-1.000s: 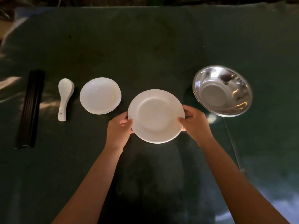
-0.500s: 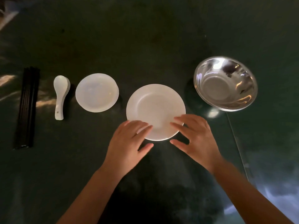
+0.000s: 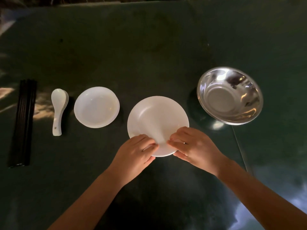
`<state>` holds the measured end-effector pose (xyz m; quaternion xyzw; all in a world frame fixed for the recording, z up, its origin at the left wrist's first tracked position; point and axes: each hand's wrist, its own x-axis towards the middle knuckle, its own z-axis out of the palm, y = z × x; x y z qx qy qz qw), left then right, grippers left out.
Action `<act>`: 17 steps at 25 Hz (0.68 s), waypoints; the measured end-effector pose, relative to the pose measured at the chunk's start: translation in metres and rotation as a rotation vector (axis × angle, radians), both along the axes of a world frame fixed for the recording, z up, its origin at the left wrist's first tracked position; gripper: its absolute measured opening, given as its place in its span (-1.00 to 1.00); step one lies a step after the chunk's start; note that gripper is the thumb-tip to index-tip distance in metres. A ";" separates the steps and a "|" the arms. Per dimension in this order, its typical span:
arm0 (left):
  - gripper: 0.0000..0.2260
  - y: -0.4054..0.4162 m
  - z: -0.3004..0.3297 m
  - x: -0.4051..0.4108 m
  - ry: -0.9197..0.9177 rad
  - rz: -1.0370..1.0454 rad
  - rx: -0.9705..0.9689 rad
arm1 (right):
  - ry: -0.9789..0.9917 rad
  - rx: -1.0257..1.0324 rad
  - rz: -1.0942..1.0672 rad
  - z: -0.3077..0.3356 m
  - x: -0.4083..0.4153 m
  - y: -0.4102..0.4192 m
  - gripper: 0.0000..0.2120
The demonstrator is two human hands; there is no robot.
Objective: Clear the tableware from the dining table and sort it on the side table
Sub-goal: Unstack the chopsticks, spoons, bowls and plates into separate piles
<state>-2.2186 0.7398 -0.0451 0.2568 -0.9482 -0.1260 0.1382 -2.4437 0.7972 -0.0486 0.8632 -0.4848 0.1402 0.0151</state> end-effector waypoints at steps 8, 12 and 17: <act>-0.74 -0.017 0.000 -0.001 -0.020 0.003 0.002 | -0.012 0.006 -0.016 -0.003 0.000 -0.016 -0.80; -0.73 -0.036 0.004 -0.005 -0.024 0.064 -0.022 | -0.025 0.004 -0.058 -0.003 0.002 -0.037 -0.74; -0.71 -0.052 0.006 -0.010 -0.031 0.106 -0.022 | -0.046 0.032 -0.073 0.000 -0.001 -0.058 -0.69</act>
